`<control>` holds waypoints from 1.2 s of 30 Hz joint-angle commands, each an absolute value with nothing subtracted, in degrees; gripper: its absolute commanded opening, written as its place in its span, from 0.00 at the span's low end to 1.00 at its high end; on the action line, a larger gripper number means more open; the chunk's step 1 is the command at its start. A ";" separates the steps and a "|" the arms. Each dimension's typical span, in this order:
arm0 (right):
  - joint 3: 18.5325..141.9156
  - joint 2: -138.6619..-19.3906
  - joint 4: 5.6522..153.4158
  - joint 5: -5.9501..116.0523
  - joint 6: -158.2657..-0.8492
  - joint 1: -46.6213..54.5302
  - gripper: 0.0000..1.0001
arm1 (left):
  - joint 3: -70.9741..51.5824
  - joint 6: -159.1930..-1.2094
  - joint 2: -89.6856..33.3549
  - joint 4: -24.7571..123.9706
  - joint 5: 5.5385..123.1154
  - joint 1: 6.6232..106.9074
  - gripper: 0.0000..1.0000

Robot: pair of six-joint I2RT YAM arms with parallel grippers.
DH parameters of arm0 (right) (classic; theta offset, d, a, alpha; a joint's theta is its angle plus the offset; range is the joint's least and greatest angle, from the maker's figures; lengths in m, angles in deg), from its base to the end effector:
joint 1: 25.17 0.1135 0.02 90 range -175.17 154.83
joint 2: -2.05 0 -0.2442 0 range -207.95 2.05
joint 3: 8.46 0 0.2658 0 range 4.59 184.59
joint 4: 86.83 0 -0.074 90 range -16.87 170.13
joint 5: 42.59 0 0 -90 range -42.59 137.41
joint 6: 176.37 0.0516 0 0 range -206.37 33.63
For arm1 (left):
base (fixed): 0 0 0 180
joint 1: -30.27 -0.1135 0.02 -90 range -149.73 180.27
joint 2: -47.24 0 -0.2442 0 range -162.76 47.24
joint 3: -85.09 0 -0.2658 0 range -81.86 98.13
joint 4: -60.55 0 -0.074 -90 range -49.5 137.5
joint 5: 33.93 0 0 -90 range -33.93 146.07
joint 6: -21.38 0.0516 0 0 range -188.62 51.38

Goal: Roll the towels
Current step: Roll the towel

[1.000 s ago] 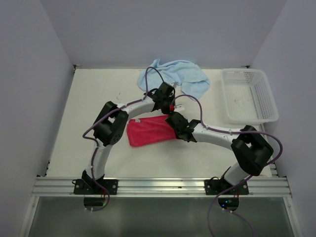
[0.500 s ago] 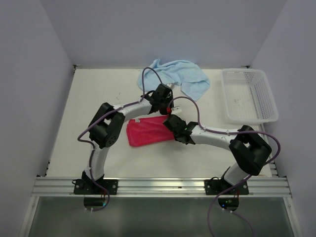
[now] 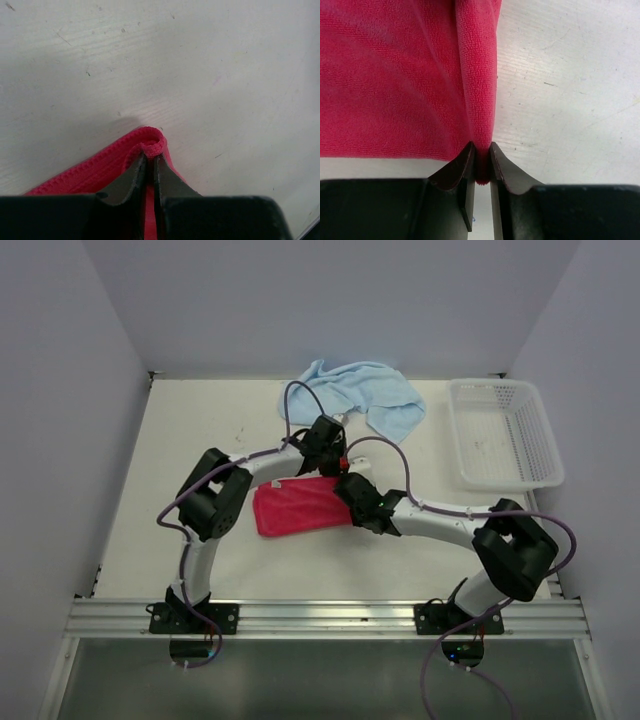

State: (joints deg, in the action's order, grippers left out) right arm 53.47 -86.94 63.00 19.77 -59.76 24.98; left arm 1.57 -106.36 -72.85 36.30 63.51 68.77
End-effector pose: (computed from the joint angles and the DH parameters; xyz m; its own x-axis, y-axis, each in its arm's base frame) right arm 0.2216 0.2282 0.1361 -0.7143 -0.2366 -0.6587 -0.2229 0.9690 -0.1063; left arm 0.3636 -0.2978 0.1255 -0.8783 -0.0769 -0.4718 0.1867 0.8534 -0.4866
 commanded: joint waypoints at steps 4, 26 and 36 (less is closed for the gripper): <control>53.46 -82.68 60.71 22.27 -58.51 25.63 0.35 | 1.89 -103.34 -70.53 42.58 60.98 65.95 0.00; 50.12 -82.39 79.16 56.02 -47.08 -0.12 0.31 | -4.78 -103.95 -67.37 46.54 61.69 65.95 0.00; 48.45 -87.42 84.08 60.85 -47.09 -1.27 0.37 | -5.66 -103.87 -66.75 46.54 60.55 65.95 0.00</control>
State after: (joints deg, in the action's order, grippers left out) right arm 49.10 -87.70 78.74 56.99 -48.22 -1.08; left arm -4.92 -104.85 -70.19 44.02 62.07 65.95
